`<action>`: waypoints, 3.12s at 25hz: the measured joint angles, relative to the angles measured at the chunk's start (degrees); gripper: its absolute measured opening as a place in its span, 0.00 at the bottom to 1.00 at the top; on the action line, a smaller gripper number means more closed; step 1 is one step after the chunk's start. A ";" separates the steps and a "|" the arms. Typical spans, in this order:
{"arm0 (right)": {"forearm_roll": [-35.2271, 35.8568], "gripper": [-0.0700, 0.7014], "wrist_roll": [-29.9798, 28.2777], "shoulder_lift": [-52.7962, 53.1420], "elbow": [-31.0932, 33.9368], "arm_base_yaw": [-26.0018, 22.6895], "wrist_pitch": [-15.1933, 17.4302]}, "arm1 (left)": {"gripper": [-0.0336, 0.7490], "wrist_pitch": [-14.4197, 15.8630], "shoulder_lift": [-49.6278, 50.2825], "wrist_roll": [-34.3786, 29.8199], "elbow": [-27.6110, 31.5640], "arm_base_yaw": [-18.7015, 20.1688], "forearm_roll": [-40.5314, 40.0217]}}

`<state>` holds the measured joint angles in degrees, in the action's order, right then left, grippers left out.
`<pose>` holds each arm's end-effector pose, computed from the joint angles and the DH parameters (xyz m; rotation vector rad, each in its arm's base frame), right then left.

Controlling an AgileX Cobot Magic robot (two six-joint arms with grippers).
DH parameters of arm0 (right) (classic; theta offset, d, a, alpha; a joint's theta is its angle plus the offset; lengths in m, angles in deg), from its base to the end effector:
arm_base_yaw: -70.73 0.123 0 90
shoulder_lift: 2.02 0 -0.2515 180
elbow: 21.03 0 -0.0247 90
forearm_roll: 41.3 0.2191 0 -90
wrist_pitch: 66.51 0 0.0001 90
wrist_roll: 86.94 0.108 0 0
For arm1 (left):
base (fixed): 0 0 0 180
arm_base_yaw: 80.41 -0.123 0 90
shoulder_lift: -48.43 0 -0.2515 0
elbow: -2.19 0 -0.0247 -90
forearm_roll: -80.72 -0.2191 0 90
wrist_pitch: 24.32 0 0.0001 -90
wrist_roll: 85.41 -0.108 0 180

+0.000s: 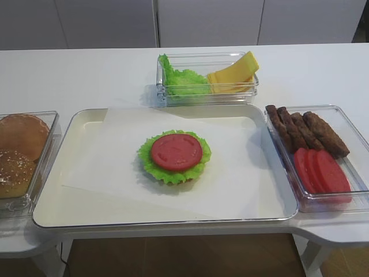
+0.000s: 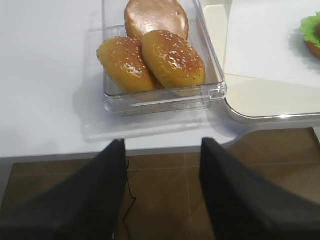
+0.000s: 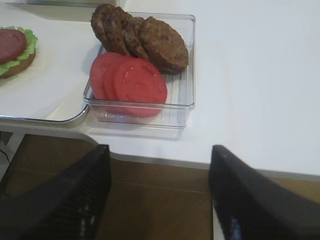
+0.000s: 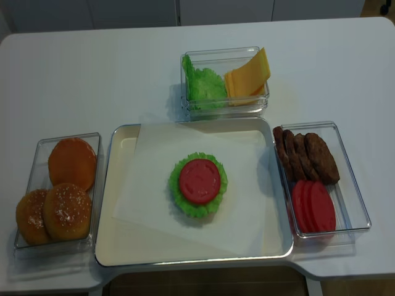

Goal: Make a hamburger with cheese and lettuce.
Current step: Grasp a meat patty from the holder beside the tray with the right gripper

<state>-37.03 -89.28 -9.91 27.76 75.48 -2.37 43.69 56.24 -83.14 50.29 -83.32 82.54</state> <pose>0.0123 0.0083 0.2433 -0.1362 2.1040 0.1154 0.0081 -0.0028 0.2401 -0.0936 2.1605 -0.0323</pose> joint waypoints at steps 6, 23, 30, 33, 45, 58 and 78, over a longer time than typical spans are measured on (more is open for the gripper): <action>0.00 0.70 0.12 0.00 0.00 0.00 0.00 | 0.50 0.00 0.00 0.00 0.00 0.00 0.00; 0.00 0.70 0.34 0.00 0.00 0.00 0.00 | 0.50 0.00 0.00 0.00 0.00 0.00 0.00; 4.70 0.70 3.48 0.00 -1.11 0.00 -2.53 | 0.50 0.00 0.00 0.00 0.00 0.00 0.00; 7.86 0.69 4.48 -0.12 -2.80 0.00 -3.42 | 0.50 0.00 0.00 0.00 0.00 0.00 0.00; 11.24 0.63 4.82 -19.04 -8.61 -0.13 -11.12 | 0.50 0.00 0.00 0.00 0.00 0.00 0.00; 14.97 0.63 0.69 -50.49 -26.72 -0.13 -12.90 | 0.50 0.00 0.00 0.00 0.00 0.00 0.00; -9.52 0.63 16.58 -88.16 -54.62 23.29 0.12 | 0.50 0.00 0.00 0.00 0.00 0.00 0.00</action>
<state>-46.55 -72.70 -98.08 -26.86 98.78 -2.25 43.69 56.24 -83.14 50.29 -83.32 82.54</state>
